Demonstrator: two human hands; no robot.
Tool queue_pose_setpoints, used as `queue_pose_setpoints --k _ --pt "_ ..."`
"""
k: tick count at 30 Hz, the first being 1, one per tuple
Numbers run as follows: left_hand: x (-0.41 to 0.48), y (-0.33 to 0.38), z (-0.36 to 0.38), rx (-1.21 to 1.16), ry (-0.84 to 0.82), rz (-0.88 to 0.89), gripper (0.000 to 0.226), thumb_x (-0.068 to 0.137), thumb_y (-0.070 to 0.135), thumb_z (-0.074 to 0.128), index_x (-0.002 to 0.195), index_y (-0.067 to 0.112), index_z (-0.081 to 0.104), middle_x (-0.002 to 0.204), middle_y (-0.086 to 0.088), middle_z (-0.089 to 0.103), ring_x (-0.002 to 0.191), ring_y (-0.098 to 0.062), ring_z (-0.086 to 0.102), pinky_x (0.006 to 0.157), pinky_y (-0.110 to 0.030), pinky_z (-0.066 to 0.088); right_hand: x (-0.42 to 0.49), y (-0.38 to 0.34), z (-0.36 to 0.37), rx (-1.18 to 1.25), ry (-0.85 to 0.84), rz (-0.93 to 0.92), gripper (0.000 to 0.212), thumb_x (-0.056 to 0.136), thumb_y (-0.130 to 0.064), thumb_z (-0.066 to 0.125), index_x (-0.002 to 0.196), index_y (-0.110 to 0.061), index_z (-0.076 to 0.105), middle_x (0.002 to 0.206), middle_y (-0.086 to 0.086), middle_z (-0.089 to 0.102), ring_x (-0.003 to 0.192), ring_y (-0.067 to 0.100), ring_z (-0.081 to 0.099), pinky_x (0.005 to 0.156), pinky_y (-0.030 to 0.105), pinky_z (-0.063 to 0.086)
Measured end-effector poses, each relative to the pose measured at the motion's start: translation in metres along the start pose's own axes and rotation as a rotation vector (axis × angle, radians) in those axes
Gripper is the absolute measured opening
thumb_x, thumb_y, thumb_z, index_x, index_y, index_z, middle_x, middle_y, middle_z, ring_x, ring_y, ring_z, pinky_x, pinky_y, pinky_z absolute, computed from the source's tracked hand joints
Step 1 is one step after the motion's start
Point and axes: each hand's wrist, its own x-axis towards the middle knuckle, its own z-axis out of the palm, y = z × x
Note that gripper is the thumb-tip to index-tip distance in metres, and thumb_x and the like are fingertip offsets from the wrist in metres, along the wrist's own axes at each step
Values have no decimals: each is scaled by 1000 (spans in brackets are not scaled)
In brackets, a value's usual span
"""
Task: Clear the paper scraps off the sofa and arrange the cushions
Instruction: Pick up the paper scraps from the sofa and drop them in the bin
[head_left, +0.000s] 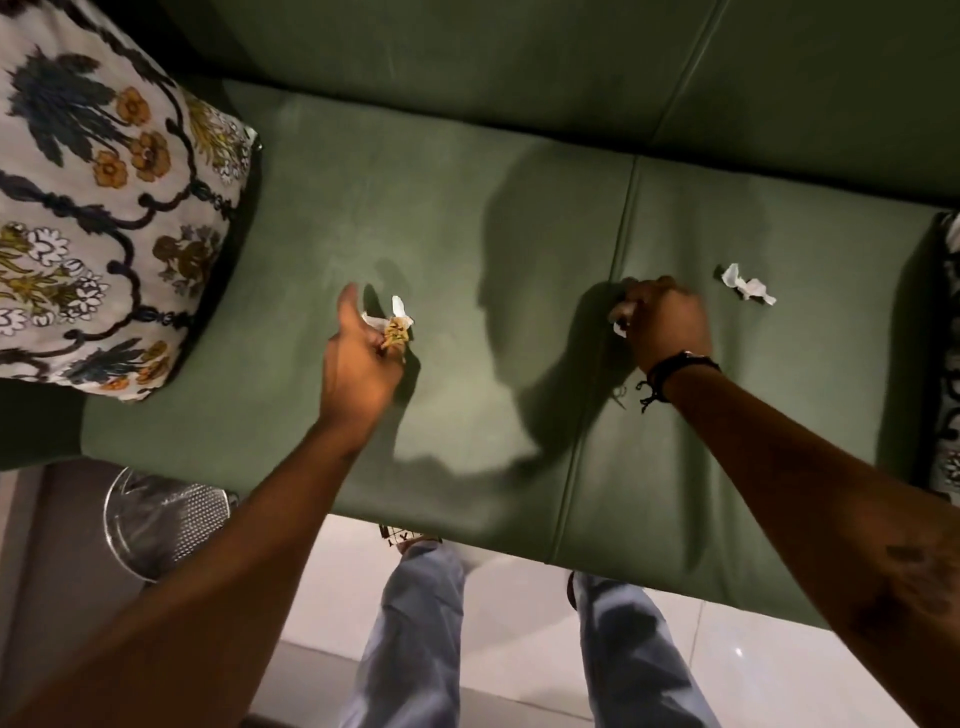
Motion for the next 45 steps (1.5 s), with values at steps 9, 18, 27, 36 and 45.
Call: queue_pose_setpoints --k 9,18,27,36,45 --pt "22 -3 9 223 -72 38 14 89 15 67 87 3 74 93 -29 74 90 -43 70 79 -43 56 -20 45 -33 308 321 276 22 87 1 53 97 -1 72 108 15 65 97 25 61 80 9 39" --pt "-18 19 33 -66 -200 42 23 72 -1 59 89 3 74 96 -20 77 91 -30 74 89 -36 58 18 77 -46 115 116 242 14 82 -10 68 90 1 73 108 23 66 97 34 63 83 29 50" --pt "-98 -5 7 -298 -21 -161 23 78 -5 53 96 2 65 98 -25 69 84 -21 57 77 -33 48 -99 -76 19 521 50 16 16 74 12 64 77 1 75 83 21 71 80 27 67 75 21 48" --pt "-146 -207 -135 -298 518 -693 15 83 -7 62 75 5 67 76 -13 68 75 -19 58 69 -25 39 -254 -324 203 469 -480 -352 14 74 6 59 80 0 71 85 23 71 83 35 65 77 34 46" --pt "-108 -348 -172 -324 373 -826 39 77 7 77 114 11 66 104 -13 73 99 -30 68 88 -33 51 -248 -394 328 204 -691 -513 29 87 -8 56 115 -5 62 121 21 63 117 33 54 96 32 41"
